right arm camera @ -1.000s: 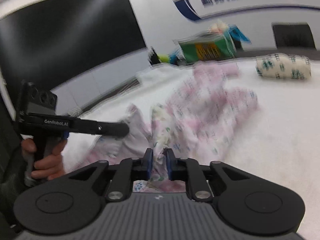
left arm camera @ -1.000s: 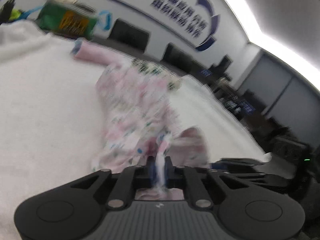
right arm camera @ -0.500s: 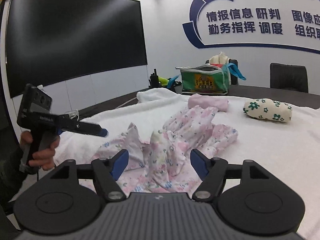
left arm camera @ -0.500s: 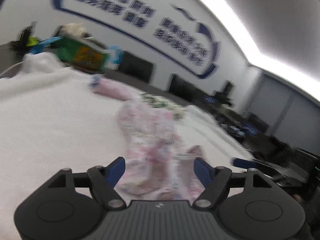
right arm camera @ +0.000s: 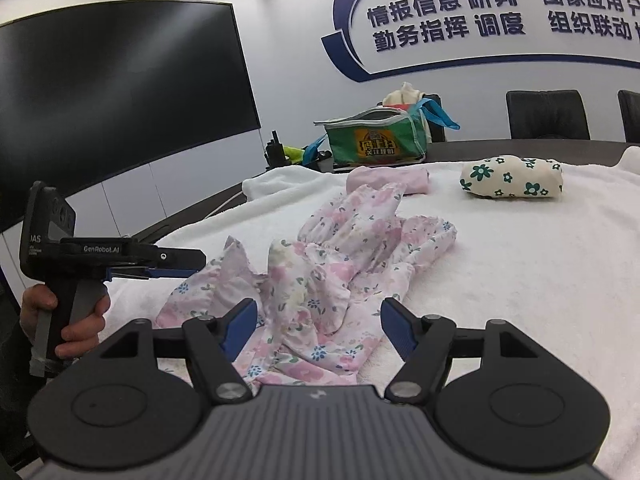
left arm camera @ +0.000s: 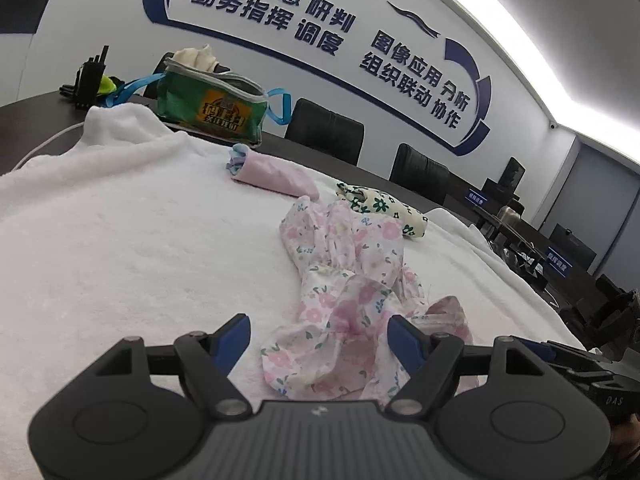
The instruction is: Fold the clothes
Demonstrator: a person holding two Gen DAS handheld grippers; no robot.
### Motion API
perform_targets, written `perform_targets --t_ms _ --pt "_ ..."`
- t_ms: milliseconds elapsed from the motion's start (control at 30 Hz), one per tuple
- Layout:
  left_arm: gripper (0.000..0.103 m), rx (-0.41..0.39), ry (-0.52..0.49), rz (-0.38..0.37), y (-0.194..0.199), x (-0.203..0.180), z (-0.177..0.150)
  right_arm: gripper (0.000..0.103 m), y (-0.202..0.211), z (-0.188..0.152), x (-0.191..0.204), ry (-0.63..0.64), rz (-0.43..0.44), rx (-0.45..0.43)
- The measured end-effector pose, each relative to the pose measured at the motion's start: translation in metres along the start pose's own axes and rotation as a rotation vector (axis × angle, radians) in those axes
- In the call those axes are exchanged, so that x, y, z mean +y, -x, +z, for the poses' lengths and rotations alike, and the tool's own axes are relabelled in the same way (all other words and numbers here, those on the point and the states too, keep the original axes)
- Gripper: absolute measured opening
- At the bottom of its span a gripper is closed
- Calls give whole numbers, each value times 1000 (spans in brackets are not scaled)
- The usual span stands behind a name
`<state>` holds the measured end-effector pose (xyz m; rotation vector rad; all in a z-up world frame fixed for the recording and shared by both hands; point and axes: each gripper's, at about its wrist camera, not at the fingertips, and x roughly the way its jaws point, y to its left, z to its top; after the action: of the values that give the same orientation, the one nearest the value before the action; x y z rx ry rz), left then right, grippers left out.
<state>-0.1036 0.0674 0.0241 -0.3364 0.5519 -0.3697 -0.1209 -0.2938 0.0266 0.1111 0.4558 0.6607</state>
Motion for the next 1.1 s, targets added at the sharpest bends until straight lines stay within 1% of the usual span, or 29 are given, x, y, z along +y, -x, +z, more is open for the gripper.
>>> perform_targets --t_ms 200,400,733,1100 --pt "74 15 -2 -1 -6 0 -3 71 -3 -2 -6 -22 -15 0" --pt "74 14 -24 -7 -3 -2 -3 71 -8 -3 -8 -26 -10 4" --pt "73 22 -33 -17 -5 -3 -5 71 -9 -4 -11 -45 -18 4" --pt "73 9 -60 -29 -8 1 -10 77 -14 -7 -17 -61 -17 -7"
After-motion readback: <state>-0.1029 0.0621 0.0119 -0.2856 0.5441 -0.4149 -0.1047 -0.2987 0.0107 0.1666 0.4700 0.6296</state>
